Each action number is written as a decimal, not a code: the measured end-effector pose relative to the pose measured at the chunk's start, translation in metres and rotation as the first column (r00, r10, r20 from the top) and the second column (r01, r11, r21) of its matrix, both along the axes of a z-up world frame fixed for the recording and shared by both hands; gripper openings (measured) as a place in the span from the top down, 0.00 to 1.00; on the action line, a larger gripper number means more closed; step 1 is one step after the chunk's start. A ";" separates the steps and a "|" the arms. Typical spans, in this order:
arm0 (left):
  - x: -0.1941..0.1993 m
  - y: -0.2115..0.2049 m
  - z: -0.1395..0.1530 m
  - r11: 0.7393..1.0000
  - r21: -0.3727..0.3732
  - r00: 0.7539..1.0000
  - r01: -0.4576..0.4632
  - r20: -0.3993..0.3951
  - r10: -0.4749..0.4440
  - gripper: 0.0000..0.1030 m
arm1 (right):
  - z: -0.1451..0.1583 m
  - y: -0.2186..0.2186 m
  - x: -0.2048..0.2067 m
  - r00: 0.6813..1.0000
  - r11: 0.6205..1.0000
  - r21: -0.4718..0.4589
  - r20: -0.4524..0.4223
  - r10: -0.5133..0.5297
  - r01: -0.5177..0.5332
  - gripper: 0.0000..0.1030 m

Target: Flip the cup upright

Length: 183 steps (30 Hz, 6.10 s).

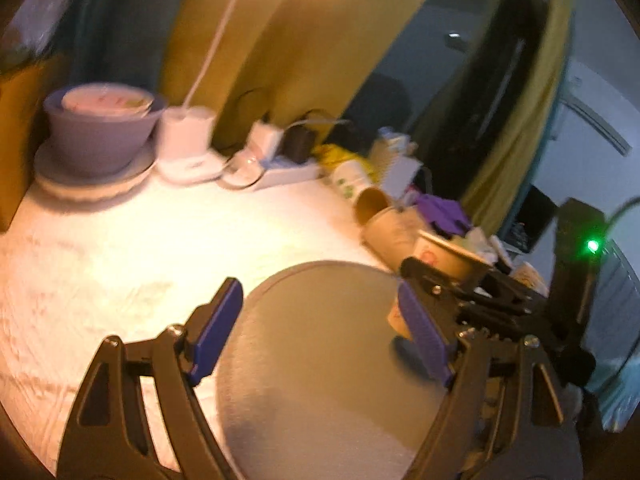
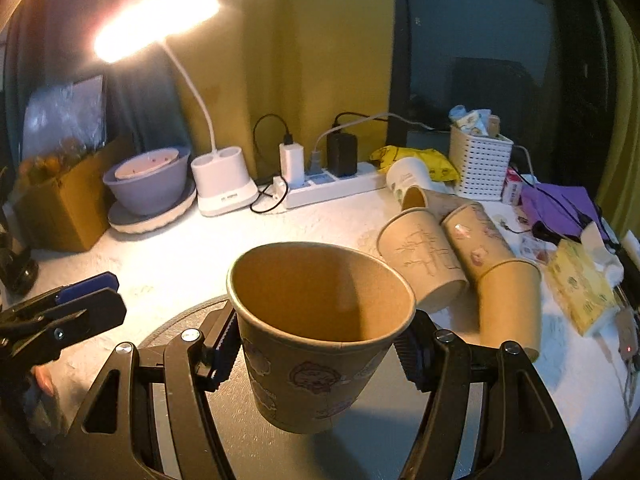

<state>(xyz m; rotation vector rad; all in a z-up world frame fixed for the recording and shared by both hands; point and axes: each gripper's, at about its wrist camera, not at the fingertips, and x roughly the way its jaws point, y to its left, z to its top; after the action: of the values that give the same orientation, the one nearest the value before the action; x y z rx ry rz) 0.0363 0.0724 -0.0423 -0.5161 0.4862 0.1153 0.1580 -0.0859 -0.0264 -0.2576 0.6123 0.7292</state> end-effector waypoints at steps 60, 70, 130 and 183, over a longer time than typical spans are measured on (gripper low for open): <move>-0.024 -0.103 0.023 0.890 0.425 0.968 0.165 0.105 -0.229 0.21 | 0.022 -0.093 -0.066 0.991 0.989 -0.055 0.015 -0.136 0.137 0.25; -0.048 -0.116 0.038 0.874 0.463 0.938 0.146 0.216 -0.271 0.21 | 0.050 -0.109 -0.091 0.982 0.987 -0.002 0.093 -0.161 0.162 0.25; -0.074 -0.101 0.068 0.895 0.440 0.912 0.071 0.335 -0.236 0.03 | 0.078 -0.118 -0.111 0.972 0.982 0.084 0.148 -0.183 0.172 0.25; -0.073 -0.099 0.069 0.907 0.413 0.918 0.085 0.321 -0.232 0.03 | 0.071 -0.118 -0.110 0.973 0.982 0.079 0.138 -0.183 0.174 0.25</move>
<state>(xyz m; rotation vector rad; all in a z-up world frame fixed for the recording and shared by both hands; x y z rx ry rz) -0.0365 -0.0265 0.0271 -0.0926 0.1305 -0.0447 0.0478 -0.2035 0.0446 -0.1888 0.4657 0.5509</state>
